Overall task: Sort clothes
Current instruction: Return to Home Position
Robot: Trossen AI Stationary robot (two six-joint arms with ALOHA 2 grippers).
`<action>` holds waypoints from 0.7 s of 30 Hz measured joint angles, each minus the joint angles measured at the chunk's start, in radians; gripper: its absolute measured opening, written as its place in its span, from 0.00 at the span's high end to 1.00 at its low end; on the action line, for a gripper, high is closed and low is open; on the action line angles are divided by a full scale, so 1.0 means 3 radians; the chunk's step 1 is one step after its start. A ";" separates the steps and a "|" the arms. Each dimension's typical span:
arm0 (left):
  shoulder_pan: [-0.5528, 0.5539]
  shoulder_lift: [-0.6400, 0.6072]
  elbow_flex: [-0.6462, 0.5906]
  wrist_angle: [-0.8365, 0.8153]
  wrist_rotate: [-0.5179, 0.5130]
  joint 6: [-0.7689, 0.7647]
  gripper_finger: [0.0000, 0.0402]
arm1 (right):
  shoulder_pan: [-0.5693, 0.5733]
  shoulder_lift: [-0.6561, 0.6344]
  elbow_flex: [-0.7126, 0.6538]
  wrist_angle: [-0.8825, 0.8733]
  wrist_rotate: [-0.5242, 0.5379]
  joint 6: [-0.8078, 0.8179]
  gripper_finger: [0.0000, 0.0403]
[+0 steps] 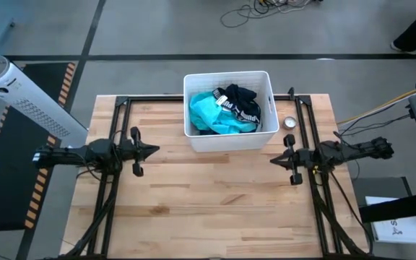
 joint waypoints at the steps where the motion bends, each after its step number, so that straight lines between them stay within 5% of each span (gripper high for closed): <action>1: 0.0002 0.0001 0.0000 -0.0001 0.0010 0.0000 1.00 | -0.0071 0.0001 -0.0007 0.0044 -0.0156 0.0018 1.00; 9: 0.0036 0.0000 0.0000 0.0002 -0.0058 0.0000 1.00 | -0.0726 -0.0001 -0.0009 0.0012 -0.0830 0.0124 1.00; 21: 0.0038 0.0027 -0.0070 0.0200 -0.0130 0.0022 1.00 | -0.1030 0.0035 -0.0012 -0.0094 -0.0520 -0.0080 1.00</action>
